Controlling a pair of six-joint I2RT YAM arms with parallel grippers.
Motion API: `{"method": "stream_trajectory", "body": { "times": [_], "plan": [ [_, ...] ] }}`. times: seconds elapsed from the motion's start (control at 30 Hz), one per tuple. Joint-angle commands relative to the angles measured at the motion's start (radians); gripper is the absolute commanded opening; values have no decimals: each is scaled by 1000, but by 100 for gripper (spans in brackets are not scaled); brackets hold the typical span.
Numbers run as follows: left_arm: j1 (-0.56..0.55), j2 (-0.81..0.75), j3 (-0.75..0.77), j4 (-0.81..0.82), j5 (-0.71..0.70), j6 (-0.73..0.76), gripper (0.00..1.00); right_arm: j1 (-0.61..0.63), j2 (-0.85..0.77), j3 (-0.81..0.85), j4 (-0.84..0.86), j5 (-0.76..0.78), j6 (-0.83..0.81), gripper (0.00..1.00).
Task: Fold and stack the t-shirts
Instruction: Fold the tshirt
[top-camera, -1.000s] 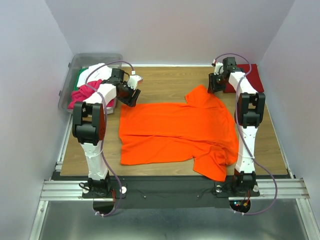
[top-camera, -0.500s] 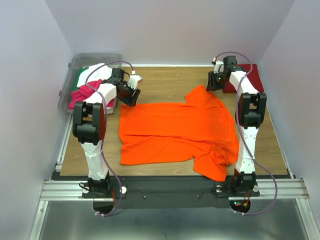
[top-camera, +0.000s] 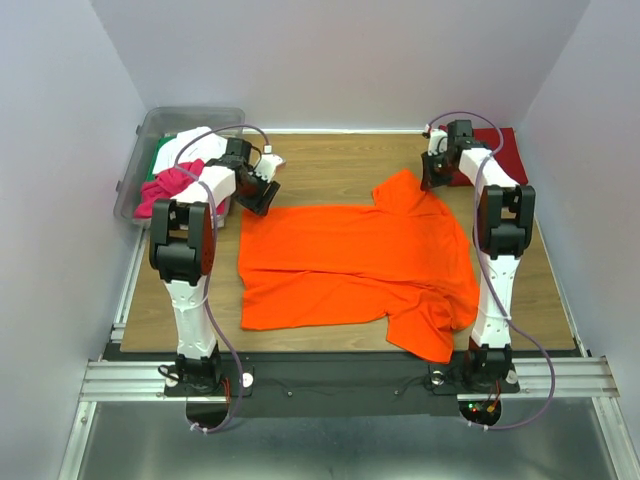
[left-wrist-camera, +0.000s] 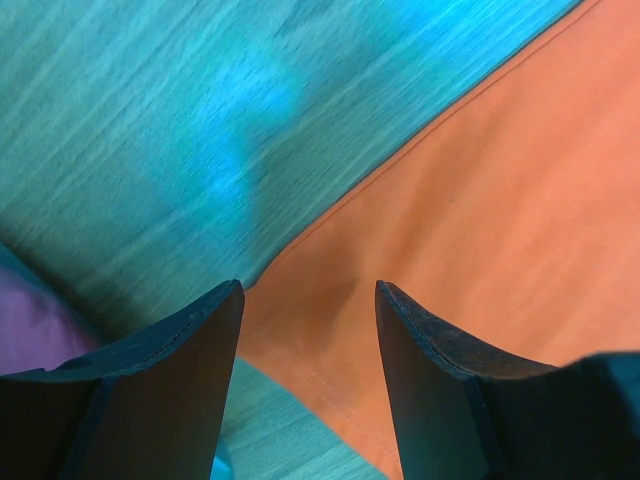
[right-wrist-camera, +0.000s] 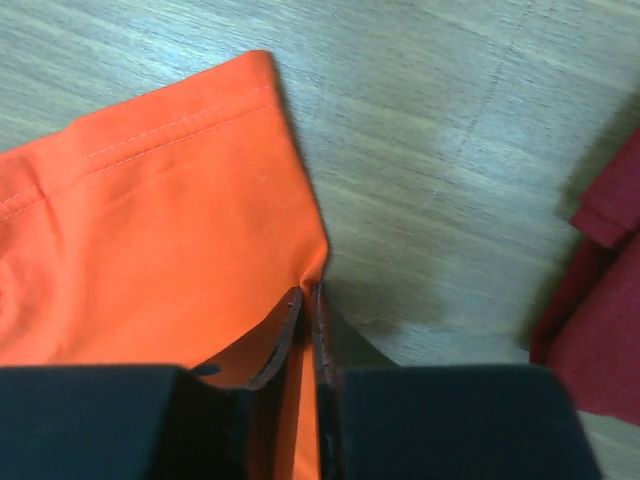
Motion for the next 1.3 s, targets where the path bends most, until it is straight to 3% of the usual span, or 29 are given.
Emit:
{"method": "stream_trajectory", "body": {
  "times": [0.0,0.03,0.7,1.27],
  "plan": [
    [21,4,49,-47,-106,47,66,4,-25,-36,-52,36,-36,6],
    [21,2,51,-46,-109,50,66,4,-27,-34,-53,45,-40,1],
    [30,48,140,-67,-90,61,65,-49,15,126,-43,142,-33,1],
    [43,179,388,-84,45,47,60,-49,30,156,-43,134,-17,1]
  ]
}}
